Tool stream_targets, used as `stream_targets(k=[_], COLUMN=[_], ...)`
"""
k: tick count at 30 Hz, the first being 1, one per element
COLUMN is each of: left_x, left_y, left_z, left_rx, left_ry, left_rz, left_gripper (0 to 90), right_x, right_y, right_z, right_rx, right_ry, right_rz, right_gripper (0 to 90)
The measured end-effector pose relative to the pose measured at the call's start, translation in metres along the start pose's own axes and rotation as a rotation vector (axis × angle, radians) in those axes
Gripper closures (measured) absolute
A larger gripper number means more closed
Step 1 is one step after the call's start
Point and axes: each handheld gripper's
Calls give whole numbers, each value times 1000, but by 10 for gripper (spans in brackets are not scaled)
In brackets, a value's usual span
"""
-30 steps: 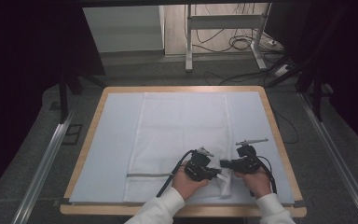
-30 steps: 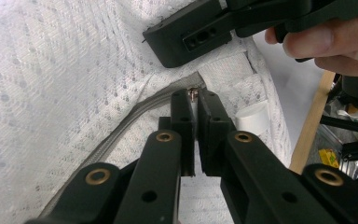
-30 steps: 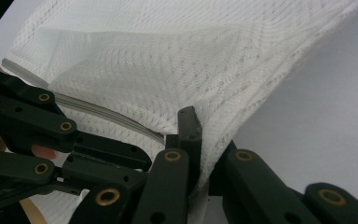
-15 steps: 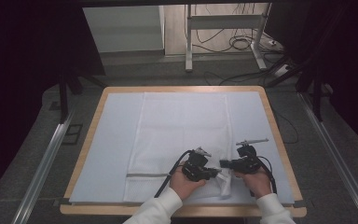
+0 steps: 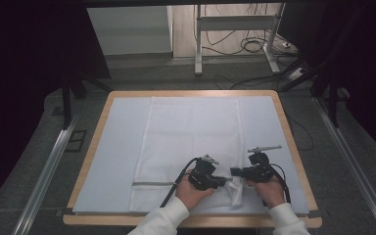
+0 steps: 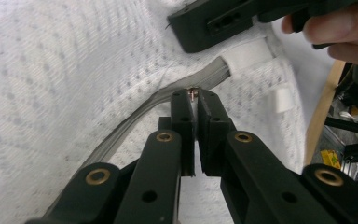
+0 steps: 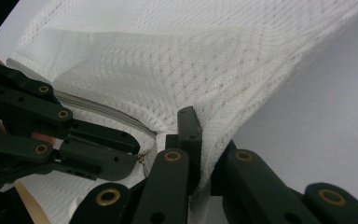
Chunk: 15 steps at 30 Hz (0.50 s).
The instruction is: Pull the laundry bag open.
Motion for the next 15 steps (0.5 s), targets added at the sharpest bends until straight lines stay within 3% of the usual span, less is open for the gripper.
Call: stream_targets(k=[15], left_x=[6], left_y=[-7], left_z=[11], left_rx=[27], left_ry=[8], left_rz=[-2], left_gripper=[870], right_x=[3], right_y=[-1], right_z=[-1], right_rx=[0], right_ry=[3], right_rz=[-7], right_gripper=[883])
Point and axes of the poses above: each handheld gripper's, and its own axes: x roughly backward along the jaws, y roughly out of its top, z roughly to its left, and after that the axes turned 4 degrees about y, right-handed
